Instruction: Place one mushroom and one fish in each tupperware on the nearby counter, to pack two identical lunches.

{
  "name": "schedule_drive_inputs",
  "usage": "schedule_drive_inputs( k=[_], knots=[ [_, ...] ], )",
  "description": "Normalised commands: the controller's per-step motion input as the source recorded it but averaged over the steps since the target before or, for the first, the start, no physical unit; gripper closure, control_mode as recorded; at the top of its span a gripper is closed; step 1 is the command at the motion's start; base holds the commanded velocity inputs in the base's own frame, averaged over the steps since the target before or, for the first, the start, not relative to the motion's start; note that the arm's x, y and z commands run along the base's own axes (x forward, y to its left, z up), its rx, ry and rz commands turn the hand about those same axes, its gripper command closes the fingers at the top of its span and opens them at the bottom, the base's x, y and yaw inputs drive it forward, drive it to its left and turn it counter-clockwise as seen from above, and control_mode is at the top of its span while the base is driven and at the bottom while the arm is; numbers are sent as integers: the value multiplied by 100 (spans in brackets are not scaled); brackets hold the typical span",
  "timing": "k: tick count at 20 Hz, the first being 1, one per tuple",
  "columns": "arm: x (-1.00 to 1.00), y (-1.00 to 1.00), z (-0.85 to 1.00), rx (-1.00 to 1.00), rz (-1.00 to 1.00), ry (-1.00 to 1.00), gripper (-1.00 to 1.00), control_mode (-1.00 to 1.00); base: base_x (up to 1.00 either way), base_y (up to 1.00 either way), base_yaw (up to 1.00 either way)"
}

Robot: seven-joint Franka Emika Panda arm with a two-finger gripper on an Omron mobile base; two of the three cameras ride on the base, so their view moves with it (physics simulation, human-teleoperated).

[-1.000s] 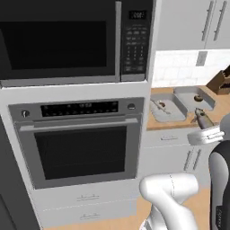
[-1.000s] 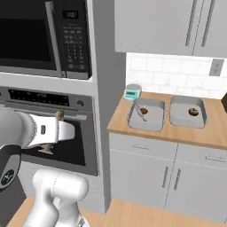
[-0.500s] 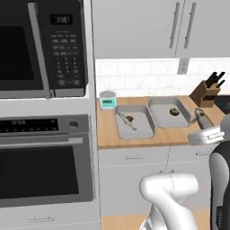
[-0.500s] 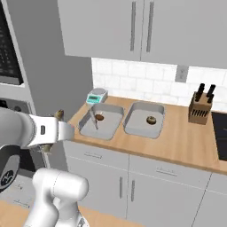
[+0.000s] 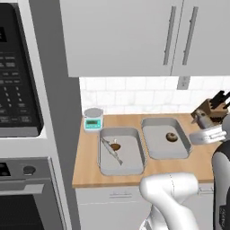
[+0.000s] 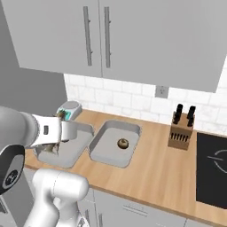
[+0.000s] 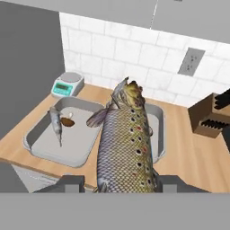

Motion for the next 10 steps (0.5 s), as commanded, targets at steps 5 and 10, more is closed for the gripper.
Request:
schedule_drive_inputs(
  k=[5,10],
  knots=[
    [0,-4,-12,0,0,-1,100,-100,29,-11,2],
    [33,0,-66,-2,0,0,100,-100,0,0,0]
  ],
)
